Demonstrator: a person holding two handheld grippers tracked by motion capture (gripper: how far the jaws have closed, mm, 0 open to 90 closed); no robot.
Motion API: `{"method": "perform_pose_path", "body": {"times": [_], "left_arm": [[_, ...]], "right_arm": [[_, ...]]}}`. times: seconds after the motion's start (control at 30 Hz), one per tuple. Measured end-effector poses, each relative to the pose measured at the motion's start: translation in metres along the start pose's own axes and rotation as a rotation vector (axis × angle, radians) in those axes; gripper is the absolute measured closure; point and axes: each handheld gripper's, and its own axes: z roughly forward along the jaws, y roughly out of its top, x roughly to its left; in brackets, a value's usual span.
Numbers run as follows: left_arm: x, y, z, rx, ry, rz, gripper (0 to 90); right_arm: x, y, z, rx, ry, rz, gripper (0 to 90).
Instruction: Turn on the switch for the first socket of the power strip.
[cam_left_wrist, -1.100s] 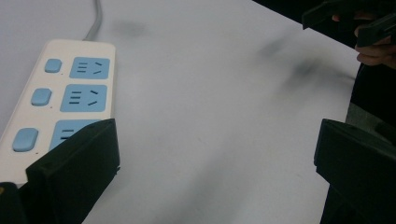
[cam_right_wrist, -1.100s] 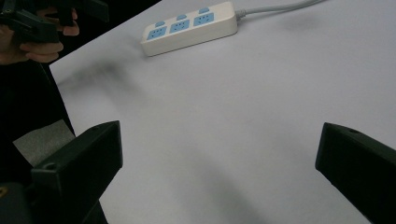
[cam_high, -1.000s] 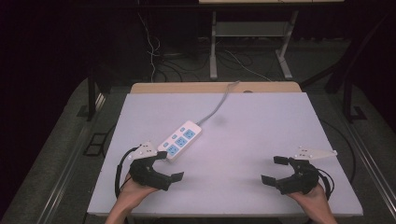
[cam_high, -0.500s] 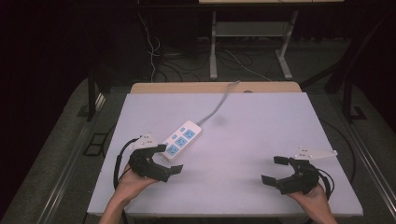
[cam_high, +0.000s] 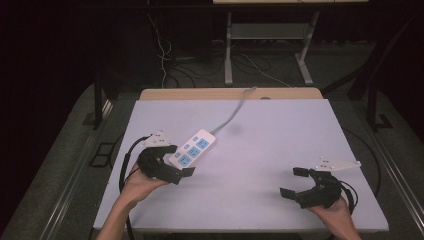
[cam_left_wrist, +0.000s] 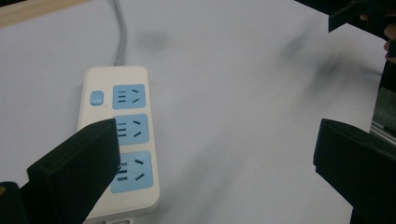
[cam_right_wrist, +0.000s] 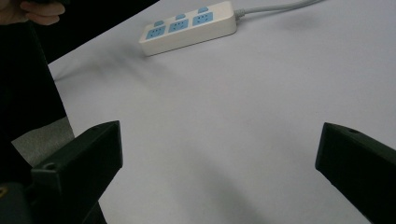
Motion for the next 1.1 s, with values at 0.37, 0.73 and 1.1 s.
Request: {"method": "perform_pose_path", "body": {"times": [0.37,0.73,1.1], "left_arm": [[0.007,0.012,0.002,0.033,0.012,0.020,0.0],[0.015,0.024,0.007,0.069,0.030,0.037,0.0],[0.025,0.037,0.008,0.099,0.046,0.048,0.0]], "right_arm": [[-0.001,0.000,-0.001,-0.003,-0.001,0.000,0.3],[-0.001,-0.001,-0.001,-0.003,-0.003,0.001,0.3],[-0.001,-0.001,-0.001,0.002,-0.003,0.000,0.3]]}}
